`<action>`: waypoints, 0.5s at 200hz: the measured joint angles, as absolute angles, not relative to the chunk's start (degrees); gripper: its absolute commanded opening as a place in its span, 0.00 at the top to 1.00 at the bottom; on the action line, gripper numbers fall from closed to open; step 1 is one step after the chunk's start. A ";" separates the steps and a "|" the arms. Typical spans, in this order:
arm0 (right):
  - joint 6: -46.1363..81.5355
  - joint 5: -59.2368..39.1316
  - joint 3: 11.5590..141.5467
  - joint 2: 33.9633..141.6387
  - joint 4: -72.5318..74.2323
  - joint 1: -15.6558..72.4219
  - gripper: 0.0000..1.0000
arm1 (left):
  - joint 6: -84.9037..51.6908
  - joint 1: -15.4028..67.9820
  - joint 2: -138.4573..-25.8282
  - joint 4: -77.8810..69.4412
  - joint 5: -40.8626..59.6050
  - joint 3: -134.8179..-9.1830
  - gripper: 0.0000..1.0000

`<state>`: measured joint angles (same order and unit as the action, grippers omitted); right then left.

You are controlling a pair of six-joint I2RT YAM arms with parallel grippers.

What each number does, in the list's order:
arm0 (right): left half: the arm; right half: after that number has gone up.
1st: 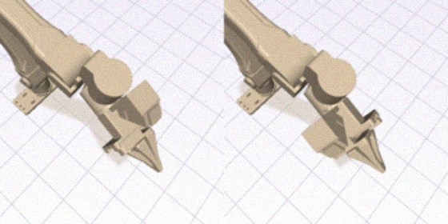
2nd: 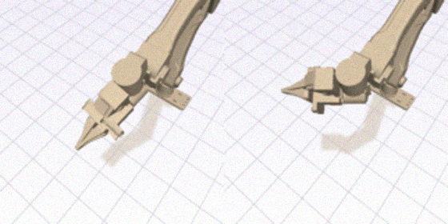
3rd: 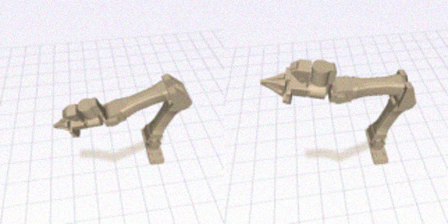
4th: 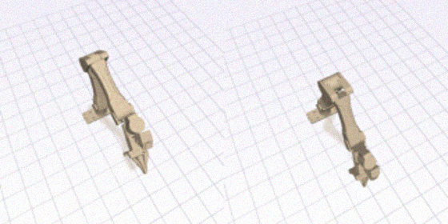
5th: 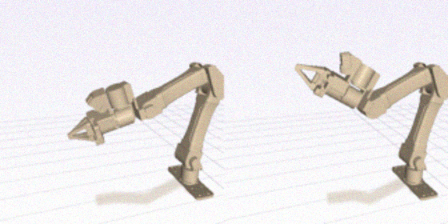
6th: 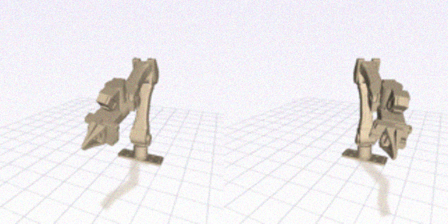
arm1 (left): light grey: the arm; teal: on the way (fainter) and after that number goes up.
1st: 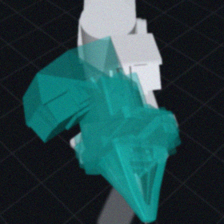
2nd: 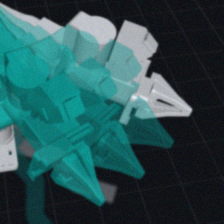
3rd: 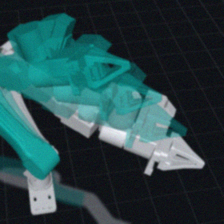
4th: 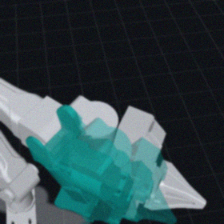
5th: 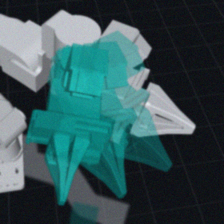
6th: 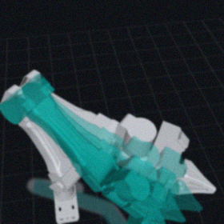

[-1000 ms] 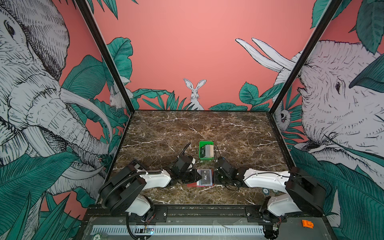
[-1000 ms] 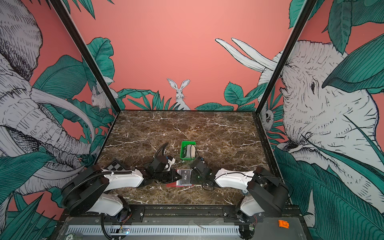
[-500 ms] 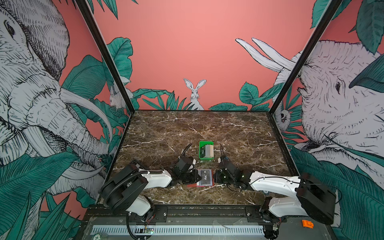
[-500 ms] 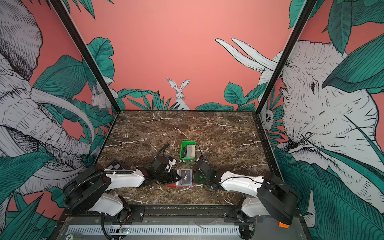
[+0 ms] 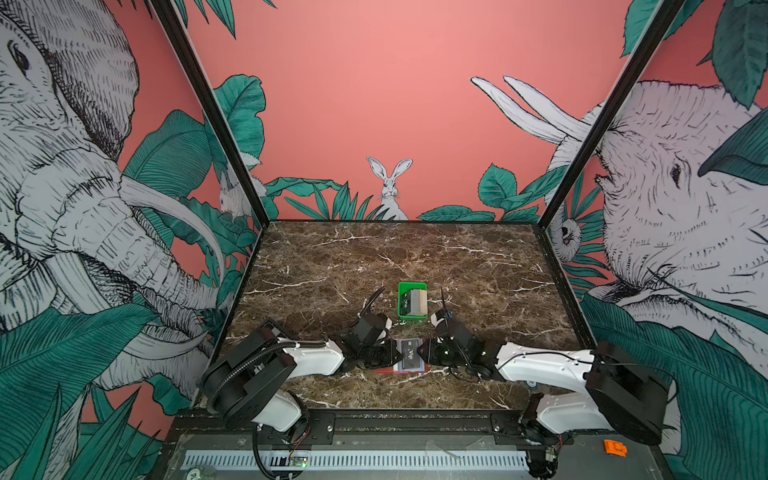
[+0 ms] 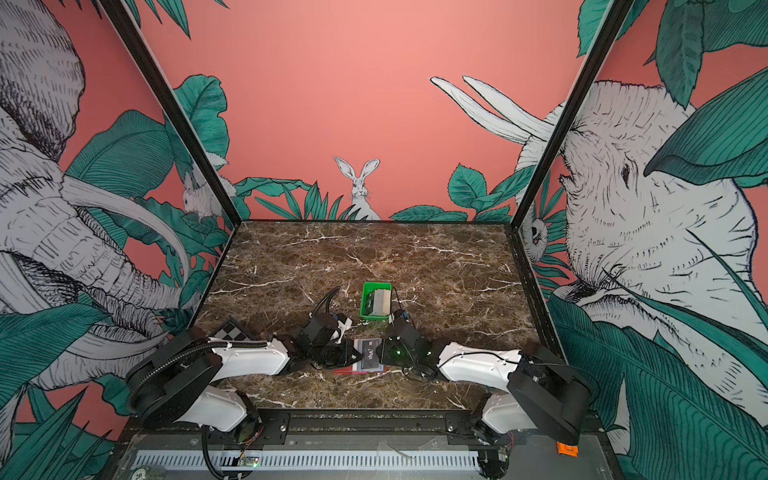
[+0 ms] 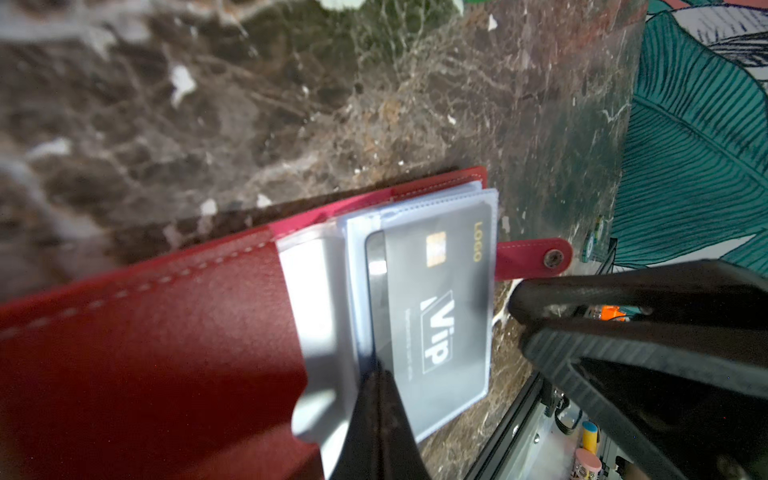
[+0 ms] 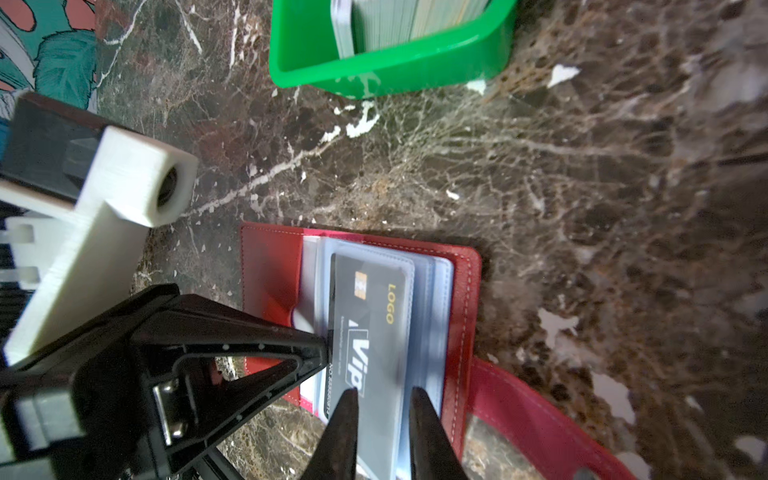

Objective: Put the credit cards into the card holder

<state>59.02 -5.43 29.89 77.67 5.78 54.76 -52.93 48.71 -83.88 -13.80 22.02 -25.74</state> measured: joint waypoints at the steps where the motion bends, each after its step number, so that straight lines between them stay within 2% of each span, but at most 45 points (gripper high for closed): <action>1: 59.05 -5.43 29.89 77.69 5.82 54.76 0.77 | -52.95 48.73 -83.88 -13.82 22.02 -25.74 0.95; 100: 59.81 -6.94 29.34 79.90 7.18 54.76 0.77 | -53.32 48.73 -84.34 -15.40 22.04 -25.34 0.95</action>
